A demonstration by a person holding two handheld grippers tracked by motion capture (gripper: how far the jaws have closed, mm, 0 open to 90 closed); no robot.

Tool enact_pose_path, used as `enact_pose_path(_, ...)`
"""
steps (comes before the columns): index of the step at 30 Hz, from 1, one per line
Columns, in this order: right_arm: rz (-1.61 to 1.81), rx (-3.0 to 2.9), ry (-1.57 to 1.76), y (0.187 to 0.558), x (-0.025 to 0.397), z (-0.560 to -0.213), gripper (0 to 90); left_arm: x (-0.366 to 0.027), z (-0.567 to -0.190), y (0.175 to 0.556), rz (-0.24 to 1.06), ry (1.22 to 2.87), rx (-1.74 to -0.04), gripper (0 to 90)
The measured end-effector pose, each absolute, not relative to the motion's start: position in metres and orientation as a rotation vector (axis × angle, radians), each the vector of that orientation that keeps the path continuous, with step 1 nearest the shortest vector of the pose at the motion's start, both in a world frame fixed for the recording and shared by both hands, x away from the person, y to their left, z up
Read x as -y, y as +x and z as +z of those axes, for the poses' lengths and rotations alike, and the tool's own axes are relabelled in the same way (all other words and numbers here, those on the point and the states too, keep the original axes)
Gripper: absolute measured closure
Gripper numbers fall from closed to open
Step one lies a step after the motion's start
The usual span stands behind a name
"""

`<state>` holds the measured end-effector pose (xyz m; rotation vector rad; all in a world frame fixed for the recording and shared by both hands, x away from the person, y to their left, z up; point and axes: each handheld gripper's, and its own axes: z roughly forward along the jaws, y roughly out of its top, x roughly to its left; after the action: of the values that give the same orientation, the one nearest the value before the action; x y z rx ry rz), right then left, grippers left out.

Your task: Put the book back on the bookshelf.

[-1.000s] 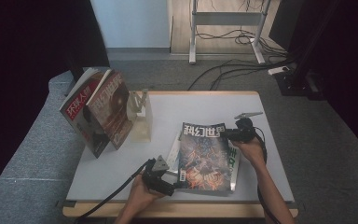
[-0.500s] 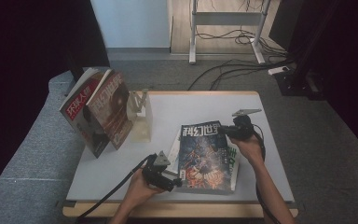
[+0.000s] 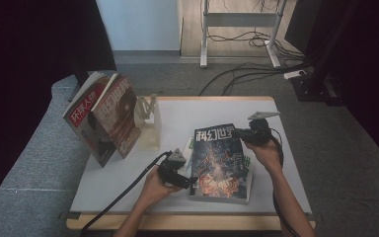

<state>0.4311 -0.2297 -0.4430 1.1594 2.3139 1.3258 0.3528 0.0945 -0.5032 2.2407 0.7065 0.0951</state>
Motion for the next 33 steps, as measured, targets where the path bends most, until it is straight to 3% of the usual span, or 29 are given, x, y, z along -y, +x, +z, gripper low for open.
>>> enact_pose_path(19,1.408,-2.283,1.061,0.419,0.227,-0.407,81.9,-0.085,-0.509,0.373,-0.006,2.195,-0.686,18.9)
enact_pose_path(25,1.428,-2.284,1.033,0.415,0.226,-0.401,81.9,-0.08,-0.51,0.372,-0.059,2.185,-0.644,25.9)
enact_pose_path(33,1.461,-2.273,1.029,0.414,0.229,-0.4,81.9,-0.08,-0.502,0.371,-0.013,2.189,-0.665,36.2)
